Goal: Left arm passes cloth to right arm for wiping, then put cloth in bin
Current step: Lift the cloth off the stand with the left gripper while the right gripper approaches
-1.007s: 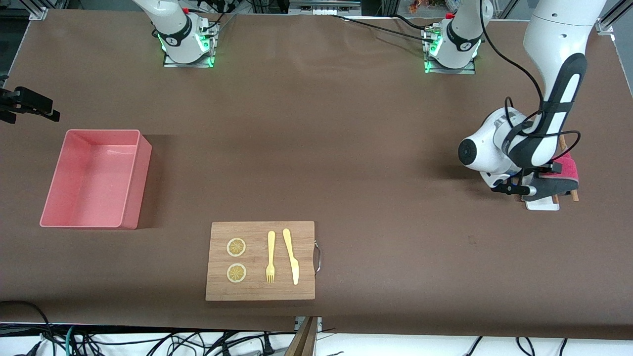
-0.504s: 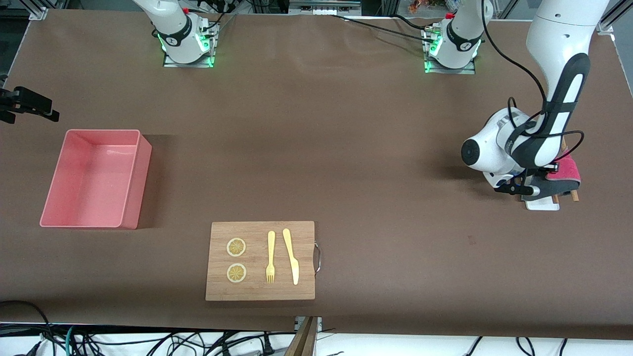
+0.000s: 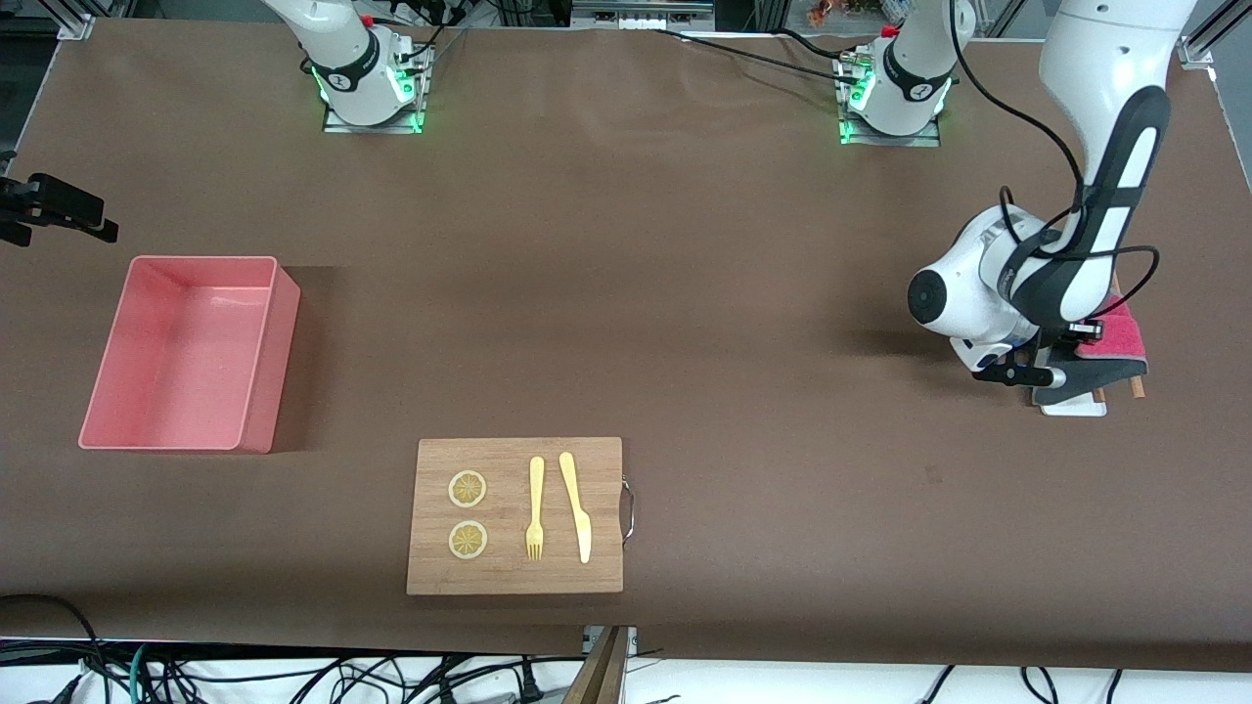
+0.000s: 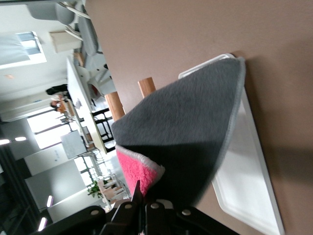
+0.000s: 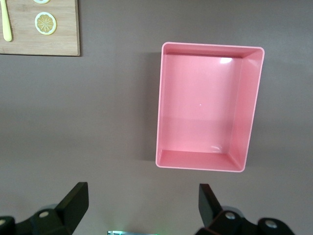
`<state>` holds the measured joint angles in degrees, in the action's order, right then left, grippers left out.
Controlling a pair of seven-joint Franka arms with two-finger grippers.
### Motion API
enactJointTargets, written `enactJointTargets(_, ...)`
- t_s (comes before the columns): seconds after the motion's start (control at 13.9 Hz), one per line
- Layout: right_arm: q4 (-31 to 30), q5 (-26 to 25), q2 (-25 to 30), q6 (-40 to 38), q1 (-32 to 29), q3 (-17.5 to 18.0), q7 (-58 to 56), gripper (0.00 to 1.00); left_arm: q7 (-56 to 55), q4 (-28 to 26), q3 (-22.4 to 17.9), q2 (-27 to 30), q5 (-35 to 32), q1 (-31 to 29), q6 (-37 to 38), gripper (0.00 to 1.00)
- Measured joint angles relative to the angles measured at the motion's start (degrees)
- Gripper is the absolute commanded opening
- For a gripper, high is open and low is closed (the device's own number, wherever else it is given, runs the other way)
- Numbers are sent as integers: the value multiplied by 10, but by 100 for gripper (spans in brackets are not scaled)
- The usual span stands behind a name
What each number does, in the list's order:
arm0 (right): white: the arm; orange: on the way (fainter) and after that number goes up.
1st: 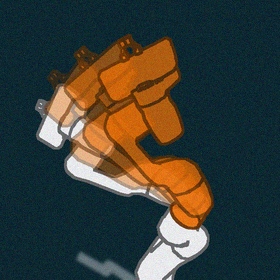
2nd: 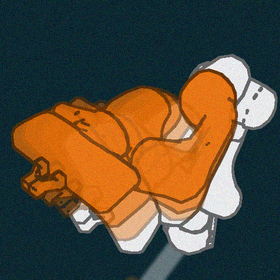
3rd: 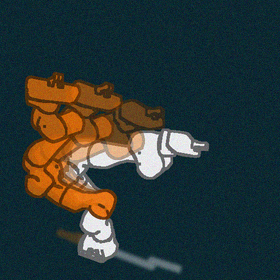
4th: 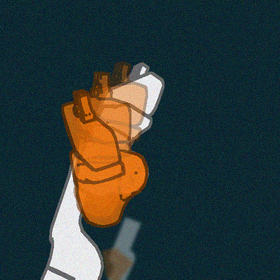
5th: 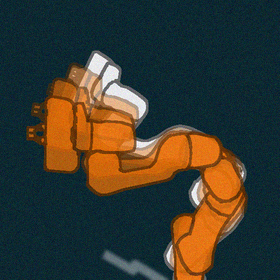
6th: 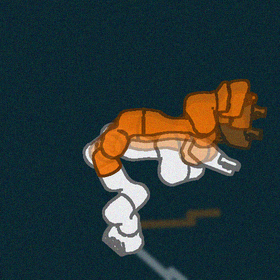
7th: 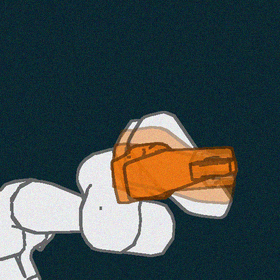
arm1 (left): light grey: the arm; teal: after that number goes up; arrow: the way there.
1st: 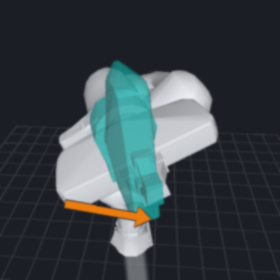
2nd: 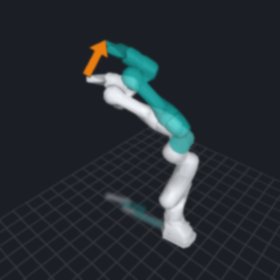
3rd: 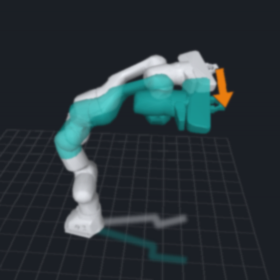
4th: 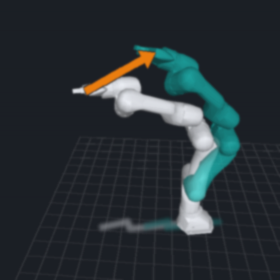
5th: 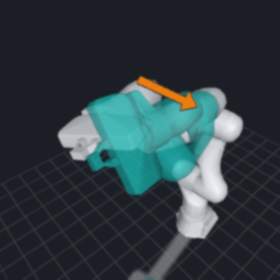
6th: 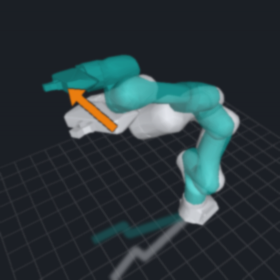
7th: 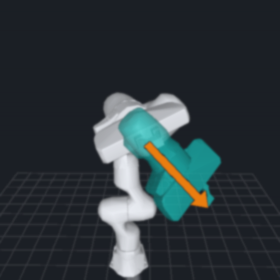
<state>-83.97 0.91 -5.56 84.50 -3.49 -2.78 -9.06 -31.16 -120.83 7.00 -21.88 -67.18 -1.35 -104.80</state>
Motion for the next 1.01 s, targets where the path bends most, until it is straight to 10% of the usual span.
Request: enactJointTargets(1.01, -66, 23, -46, 53, 1, 33, 43, 99, 77, 245, 145, 76, 587, 11, 181, 0)
